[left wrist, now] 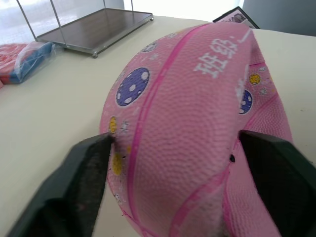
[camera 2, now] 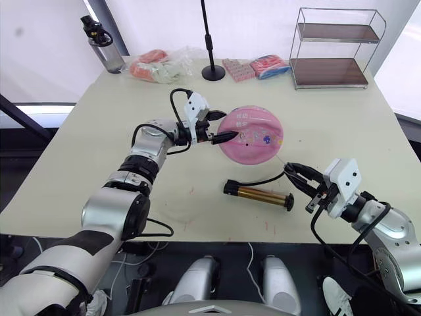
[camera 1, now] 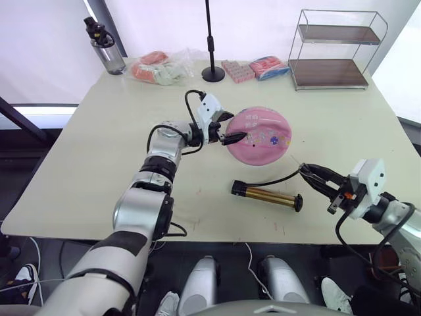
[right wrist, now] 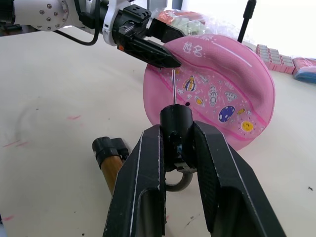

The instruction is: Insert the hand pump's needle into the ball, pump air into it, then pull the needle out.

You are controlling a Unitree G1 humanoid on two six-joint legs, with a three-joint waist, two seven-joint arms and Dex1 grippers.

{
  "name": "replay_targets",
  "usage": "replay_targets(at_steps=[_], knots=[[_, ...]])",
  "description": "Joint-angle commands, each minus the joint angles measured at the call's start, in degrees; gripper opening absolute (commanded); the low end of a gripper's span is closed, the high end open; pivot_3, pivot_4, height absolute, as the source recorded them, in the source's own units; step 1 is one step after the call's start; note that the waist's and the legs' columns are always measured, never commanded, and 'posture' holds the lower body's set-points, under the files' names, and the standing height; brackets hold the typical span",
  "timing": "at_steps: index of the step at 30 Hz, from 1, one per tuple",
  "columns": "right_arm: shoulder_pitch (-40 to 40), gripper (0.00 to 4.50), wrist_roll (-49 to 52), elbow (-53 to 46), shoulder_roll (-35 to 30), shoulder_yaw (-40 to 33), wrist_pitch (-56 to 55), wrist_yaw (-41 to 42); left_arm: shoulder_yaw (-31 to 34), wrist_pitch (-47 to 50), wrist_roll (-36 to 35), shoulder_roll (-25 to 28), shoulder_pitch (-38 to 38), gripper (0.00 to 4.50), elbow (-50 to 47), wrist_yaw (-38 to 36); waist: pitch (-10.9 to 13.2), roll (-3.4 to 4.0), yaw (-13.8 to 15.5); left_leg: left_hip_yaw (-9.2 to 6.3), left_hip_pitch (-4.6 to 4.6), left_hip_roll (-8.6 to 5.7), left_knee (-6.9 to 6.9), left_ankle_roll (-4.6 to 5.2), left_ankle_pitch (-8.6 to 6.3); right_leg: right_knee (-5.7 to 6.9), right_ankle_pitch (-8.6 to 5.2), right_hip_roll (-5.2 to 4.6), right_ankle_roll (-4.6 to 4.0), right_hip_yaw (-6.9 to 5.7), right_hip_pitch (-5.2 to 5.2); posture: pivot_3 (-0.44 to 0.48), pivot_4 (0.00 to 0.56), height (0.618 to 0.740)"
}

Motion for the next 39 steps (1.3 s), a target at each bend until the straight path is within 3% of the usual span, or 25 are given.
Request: replay_targets(at_steps=[1,6,8,14,23,32,39], knots=[[0.0,0.31,0.56,-2.58,0.27,-0.5,-0.23,-0.28,0.35,-1.66,0.84,-0.4,-1.02,2.66,1.21,0.55,0.0,0.0,0.03,0.0,0.0,0.0,0.0,0.0,0.0,0.01,0.0,0.0,0.0,0.0,0.0,0.0,0.15,0.731],[-1.29,0.31,0.74,-2.39,0.8,0.49,3.02,-2.46,1.04,-2.83,0.99,-1.22,-0.79,0.53,1.94,1.86,0.0,0.0,-0.04,0.0,0.01,0.0,0.01,0.0,0.0,0.02,0.0,0.0,0.0,0.0,0.0,0.0,0.15,0.731],[-1.97,0.31,0.58,-2.2,0.66,0.94,4.48,-2.98,1.26,-2.92,0.9,-1.43,-0.59,0.05,1.9,2.29,0.0,0.0,-0.1,0.0,0.01,0.0,0.01,0.0,0.0,0.02,0.01,0.0,-0.01,0.0,0.0,0.0,0.15,0.731],[-6.83,0.31,-0.14,-2.49,-0.62,3.43,13.37,-7.06,1.56,-2.88,0.37,-2.15,1.22,0.05,-0.15,3.95,0.0,0.0,0.0,0.0,0.02,0.0,0.03,0.0,0.0,0.04,0.02,0.0,-0.01,0.01,0.0,0.0,0.15,0.731],[-20.4,0.31,-1.57,-0.37,-4.47,9.71,29.87,-10.52,2.14,-0.6,-0.13,-3.71,4.79,0.05,-6.2,7.02,-0.01,0.0,0.11,-0.03,0.03,0.0,0.06,0.0,0.0,0.1,0.06,0.0,-0.04,-0.01,0.0,0.0,0.15,0.731],[-34.4,0.31,0.31,3.67,-8.14,15.1,46.05,-7.3,1.32,0.66,0.63,-4.53,7.32,0.05,-11.45,8.38,-0.01,0.01,0.1,-0.04,0.02,0.0,0.07,0.0,0.0,0.1,0.08,-0.01,-0.06,-0.02,0.0,0.0,0.15,0.731],[-43.89,0.31,3.17,9.39,-6.35,16.83,58.2,-6.15,0.79,-1.36,0.75,-5.2,8.77,0.05,-14.74,9.44,-0.01,0.01,0.14,-0.09,-0.04,-0.02,0.07,0.0,0.0,0.07,0.1,-0.04,-0.09,-0.05,-0.01,0.0,0.15,0.731]])
